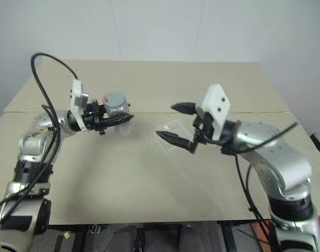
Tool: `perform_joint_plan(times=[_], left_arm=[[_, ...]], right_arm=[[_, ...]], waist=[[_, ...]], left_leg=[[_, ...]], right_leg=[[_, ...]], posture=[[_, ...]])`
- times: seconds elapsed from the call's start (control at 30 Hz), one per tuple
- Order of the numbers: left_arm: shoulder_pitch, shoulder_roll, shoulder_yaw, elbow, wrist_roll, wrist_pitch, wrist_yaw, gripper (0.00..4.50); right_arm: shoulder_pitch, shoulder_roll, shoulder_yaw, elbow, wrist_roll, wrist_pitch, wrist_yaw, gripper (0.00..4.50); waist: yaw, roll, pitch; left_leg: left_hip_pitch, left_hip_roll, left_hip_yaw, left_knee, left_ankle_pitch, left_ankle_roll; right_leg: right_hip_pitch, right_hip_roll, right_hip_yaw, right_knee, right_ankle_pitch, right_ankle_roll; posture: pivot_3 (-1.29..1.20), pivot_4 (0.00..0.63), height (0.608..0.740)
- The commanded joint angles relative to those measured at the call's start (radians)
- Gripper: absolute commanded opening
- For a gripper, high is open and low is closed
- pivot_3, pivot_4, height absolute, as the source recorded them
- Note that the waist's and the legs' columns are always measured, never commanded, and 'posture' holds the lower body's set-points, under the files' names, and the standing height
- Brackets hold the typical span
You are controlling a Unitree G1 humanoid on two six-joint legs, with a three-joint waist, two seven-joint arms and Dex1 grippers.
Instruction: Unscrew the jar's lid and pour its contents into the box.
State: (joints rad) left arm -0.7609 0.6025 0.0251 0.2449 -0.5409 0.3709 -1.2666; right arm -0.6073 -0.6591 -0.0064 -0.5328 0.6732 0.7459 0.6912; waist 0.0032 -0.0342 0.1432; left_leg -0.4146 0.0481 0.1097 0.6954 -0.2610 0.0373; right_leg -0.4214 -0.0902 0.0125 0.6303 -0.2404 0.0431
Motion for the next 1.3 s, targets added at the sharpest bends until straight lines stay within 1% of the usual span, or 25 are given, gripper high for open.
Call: perform_joint_plan(times=[0.03,0.13,0.23,0.3,0.47,0.5,0.7,1.3], left_arm=[[-0.059,0.007,-0.027,0.049,-0.012,-0.038,-0.174,1.96],[-0.093,-0.035,-0.058,0.107,0.034,-0.085,-0.195,1.96],[-0.107,-0.068,-0.075,0.152,0.067,-0.147,-0.223,1.96],[-0.117,-0.088,-0.080,0.176,0.082,-0.171,-0.225,1.96],[-0.136,-0.123,-0.076,0.215,0.099,-0.210,-0.231,1.96],[-0.137,-0.126,-0.074,0.216,0.100,-0.209,-0.231,1.96],[-0.135,-0.137,-0.059,0.210,0.097,-0.217,-0.238,1.96],[-0.116,-0.138,-0.059,0.191,0.099,-0.216,-0.250,1.96]], right_arm=[[-0.113,0.064,0.046,0.043,-0.012,0.050,-0.066,4.50],[-0.199,0.131,0.073,0.078,-0.003,0.094,-0.101,4.50],[-0.238,0.169,0.080,0.087,0.013,0.125,-0.106,4.50],[-0.257,0.182,0.082,0.087,0.024,0.148,-0.108,4.50],[-0.272,0.186,0.122,0.095,0.007,0.162,-0.090,4.50],[-0.272,0.188,0.126,0.099,0.003,0.160,-0.090,4.50],[-0.266,0.228,0.160,0.163,-0.060,0.131,-0.107,4.50],[-0.262,0.285,0.144,0.187,-0.111,0.115,-0.103,4.50]], waist=[[-0.001,0.000,0.000],[0.000,0.000,0.000],[0.001,0.000,0.000],[0.002,0.000,0.000],[0.002,0.000,0.000],[0.001,0.000,0.000],[-0.008,0.000,0.000],[-0.013,0.000,0.000]], left_leg=[[0.000,0.000,0.000,0.000,0.000,0.000],[-0.001,0.000,0.000,0.000,0.001,-0.002],[-0.005,0.000,0.000,0.000,0.003,-0.005],[-0.008,0.000,0.000,0.002,0.003,-0.005],[-0.008,0.000,-0.001,0.002,0.002,-0.004],[-0.008,0.000,-0.001,0.002,0.000,-0.001],[-0.008,0.000,-0.001,0.002,0.000,-0.001],[-0.008,0.000,-0.002,0.002,0.001,-0.001]], right_leg=[[0.000,0.000,0.000,0.000,0.000,0.000],[0.000,0.000,0.000,0.002,0.000,0.000],[-0.002,-0.001,-0.001,0.002,0.000,0.000],[-0.004,-0.001,-0.002,0.002,0.000,0.000],[-0.004,-0.001,-0.003,0.002,0.000,0.000],[-0.004,-0.001,-0.003,0.002,0.000,0.000],[-0.004,0.000,-0.003,0.003,0.000,0.000],[-0.004,0.000,-0.003,0.003,0.000,0.000]], posture=[[0.00,0.150,0.740],[0.00,0.150,0.740],[0.00,0.150,0.740],[0.00,0.150,0.740],[0.00,0.150,0.740],[0.00,0.150,0.740],[0.00,0.150,0.740],[0.00,0.150,0.740]])
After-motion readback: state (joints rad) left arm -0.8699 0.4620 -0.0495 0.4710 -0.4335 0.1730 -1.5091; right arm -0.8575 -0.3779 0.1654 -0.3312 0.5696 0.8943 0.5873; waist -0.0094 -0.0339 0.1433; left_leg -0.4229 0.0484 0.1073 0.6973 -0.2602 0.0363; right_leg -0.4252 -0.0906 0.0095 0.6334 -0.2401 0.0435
